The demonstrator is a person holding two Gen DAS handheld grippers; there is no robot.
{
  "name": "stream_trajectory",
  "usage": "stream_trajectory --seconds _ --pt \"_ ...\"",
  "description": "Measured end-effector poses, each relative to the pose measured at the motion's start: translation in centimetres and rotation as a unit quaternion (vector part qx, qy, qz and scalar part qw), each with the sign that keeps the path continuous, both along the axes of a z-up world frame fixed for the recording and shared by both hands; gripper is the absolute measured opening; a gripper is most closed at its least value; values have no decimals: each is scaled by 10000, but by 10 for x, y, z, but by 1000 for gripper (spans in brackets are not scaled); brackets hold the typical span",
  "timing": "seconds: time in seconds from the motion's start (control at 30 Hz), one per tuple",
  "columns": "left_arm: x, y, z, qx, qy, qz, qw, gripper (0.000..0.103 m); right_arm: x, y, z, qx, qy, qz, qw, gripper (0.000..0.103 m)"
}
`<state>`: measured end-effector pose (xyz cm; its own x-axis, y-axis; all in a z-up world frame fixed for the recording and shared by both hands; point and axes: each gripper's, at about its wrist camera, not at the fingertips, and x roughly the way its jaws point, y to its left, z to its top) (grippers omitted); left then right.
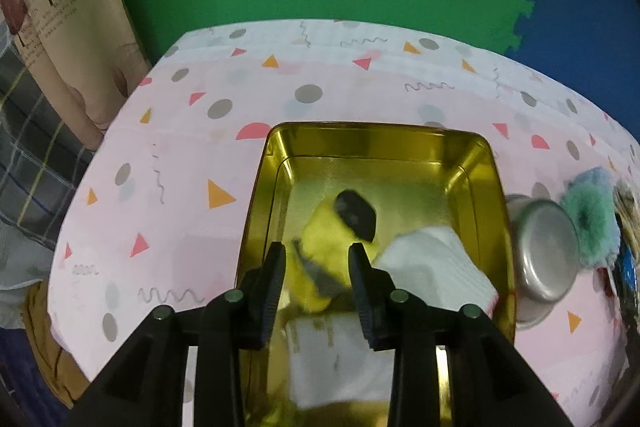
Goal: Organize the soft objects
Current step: 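Lower the plush into the red tin and open the left tool while the right holds the scrunchie, then withdraw the open left tool from the tin while the right tool holds the scrunchie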
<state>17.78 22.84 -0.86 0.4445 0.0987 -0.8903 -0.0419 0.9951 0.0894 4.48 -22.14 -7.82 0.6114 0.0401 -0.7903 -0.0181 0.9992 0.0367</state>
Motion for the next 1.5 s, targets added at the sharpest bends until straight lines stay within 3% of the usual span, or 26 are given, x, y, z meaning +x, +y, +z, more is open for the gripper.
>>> stream_trajectory --seconds 0.4,0.53,0.63,0.73,1.17,1.5 --pt "-88 -8 24 -75 -546 -24 9985 33 0 1 0 -40 -13 -6 10000 40" --pt "-107 -3 22 44 -620 59 9980 33 -2 3 2 -164 -35 -78 9998 29" --pt "-115 2 15 55 -577 113 9983 33 -3 3 3 -217 -17 -131 9997 18" --pt "-123 10 7 -86 -525 208 9984 33 -5 4 5 -253 36 -197 9995 16" --pt "-136 48 -1 -295 -705 743 9943 33 -19 5 23 -410 172 -482 9978 14" --pt "-141 71 -3 -292 -851 1213 9885 33 -35 48 46 -276 139 87 9995 14"
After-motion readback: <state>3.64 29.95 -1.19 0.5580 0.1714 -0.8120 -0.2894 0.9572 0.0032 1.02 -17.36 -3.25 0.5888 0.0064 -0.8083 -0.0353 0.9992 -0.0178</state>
